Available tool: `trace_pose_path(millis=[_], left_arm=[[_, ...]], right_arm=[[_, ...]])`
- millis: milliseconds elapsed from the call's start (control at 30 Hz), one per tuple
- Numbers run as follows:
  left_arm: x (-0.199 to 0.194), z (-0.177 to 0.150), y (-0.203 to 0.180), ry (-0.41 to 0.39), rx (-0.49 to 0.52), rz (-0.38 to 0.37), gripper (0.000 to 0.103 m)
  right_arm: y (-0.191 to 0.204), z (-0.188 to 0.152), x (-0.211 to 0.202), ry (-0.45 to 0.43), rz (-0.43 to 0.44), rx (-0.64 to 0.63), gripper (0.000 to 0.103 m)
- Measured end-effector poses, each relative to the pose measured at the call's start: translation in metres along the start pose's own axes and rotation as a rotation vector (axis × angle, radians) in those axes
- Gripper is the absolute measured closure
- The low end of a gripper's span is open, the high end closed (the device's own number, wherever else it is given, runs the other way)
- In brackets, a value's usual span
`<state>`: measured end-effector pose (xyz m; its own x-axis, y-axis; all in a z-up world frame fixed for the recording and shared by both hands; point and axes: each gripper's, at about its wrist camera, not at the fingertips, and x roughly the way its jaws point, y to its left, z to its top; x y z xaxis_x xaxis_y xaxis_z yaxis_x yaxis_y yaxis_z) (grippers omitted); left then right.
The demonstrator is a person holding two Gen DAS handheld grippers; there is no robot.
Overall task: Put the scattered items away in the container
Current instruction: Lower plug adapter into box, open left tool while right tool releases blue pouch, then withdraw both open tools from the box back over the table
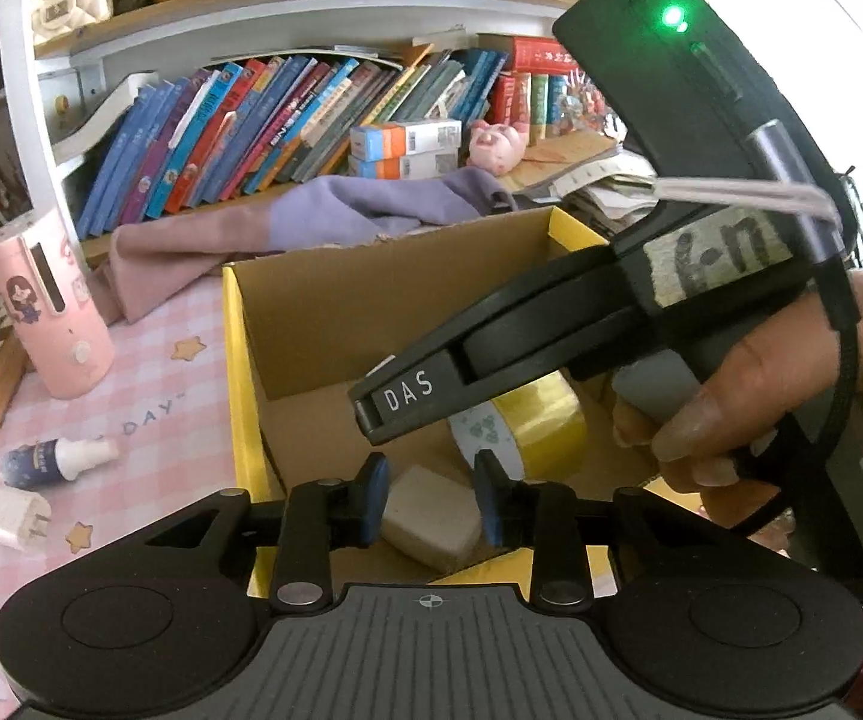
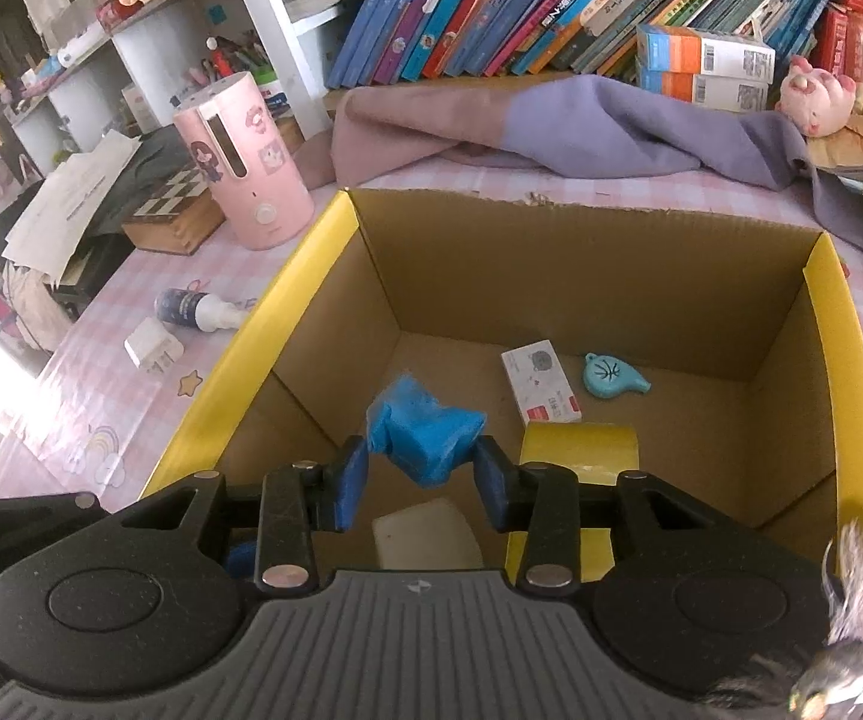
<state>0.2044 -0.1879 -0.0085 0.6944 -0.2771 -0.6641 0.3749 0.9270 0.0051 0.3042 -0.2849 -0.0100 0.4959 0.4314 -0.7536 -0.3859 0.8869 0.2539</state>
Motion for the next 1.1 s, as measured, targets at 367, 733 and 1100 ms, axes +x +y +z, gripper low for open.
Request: trace_pose_path(millis=[367,733,1100], left_arm=[[-0.013,-0.001,-0.001,-0.039,-0.002,0.066,0.036],[-0.045,-0.009,-0.005,-0.110,0.036,0.045,0.025],[-0.080,-0.031,0.009,-0.141,0.035,-0.005,0.024]], right_arm=[[0.006,-0.006,-0.014,-0.042,0.011,-0.016,0.049],[0.024,-0.025,-0.057,-0.153,-0.051,-0.020,0.043],[0.045,-0.054,-0.098,-0.256,-0.144,0.048,0.042]])
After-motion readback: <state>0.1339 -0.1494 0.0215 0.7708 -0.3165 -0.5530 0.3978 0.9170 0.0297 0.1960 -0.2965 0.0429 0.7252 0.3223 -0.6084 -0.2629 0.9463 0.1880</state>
